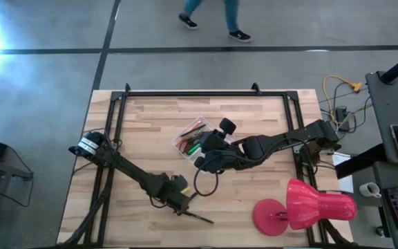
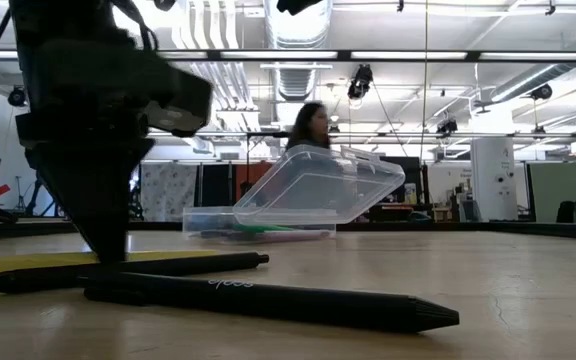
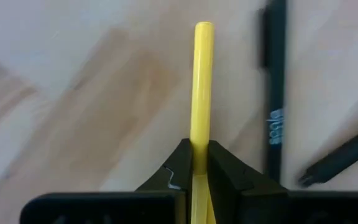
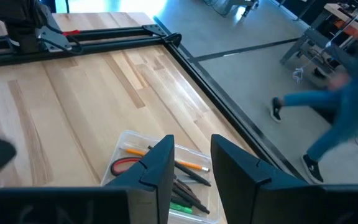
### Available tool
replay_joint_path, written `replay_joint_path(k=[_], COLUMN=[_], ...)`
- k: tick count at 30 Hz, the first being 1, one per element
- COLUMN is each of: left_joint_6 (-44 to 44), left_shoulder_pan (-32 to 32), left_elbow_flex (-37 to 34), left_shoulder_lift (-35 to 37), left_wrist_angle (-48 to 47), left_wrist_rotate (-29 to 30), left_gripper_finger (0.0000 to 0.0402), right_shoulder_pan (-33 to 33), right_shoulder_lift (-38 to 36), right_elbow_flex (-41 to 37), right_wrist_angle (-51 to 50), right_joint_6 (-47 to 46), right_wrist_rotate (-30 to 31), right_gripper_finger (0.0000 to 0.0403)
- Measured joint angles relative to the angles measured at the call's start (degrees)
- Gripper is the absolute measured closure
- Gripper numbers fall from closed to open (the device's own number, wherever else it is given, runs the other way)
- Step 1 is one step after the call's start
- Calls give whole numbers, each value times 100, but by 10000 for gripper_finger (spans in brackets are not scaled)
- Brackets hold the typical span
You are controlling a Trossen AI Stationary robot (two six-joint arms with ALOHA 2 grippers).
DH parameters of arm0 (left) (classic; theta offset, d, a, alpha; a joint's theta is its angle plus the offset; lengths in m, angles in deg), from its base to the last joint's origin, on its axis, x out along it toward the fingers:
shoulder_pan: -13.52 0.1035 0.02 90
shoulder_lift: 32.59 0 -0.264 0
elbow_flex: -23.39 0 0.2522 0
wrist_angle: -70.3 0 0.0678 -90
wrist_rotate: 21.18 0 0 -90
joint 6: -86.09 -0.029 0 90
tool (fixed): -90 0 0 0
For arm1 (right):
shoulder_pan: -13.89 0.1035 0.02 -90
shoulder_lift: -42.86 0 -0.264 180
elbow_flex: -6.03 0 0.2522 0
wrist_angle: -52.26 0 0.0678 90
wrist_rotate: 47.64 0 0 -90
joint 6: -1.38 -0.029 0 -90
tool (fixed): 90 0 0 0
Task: Pick & place school supplies into a supply box
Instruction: Put the yellow pen into the transparent supply box
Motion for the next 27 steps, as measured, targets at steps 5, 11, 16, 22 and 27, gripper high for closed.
replay_joint_path(k=[5,11,16,22,27], left_joint_6=[77,-95,-1285,-2695,-3400], left_shoulder_pan=[88,336,1482,2865,3672], left_elbow_flex=[-3,-92,-146,-237,-684], left_shoulder_lift=[1032,2301,2475,2376,2341], left_wrist_angle=[-519,-818,-712,22,957], left_wrist_rotate=[650,1861,1813,1147,3], left_gripper_finger=[392,392,392,383,374], right_shoulder_pan=[0,0,0,0,0], right_shoulder_lift=[2,2,2,2,2], right_elbow_flex=[0,0,0,0,0], right_wrist_angle=[41,166,172,185,227], right_joint_6=[-2,0,0,0,0], right_wrist_rotate=[0,0,1,2,2], right_gripper_finger=[303,309,316,323,326])
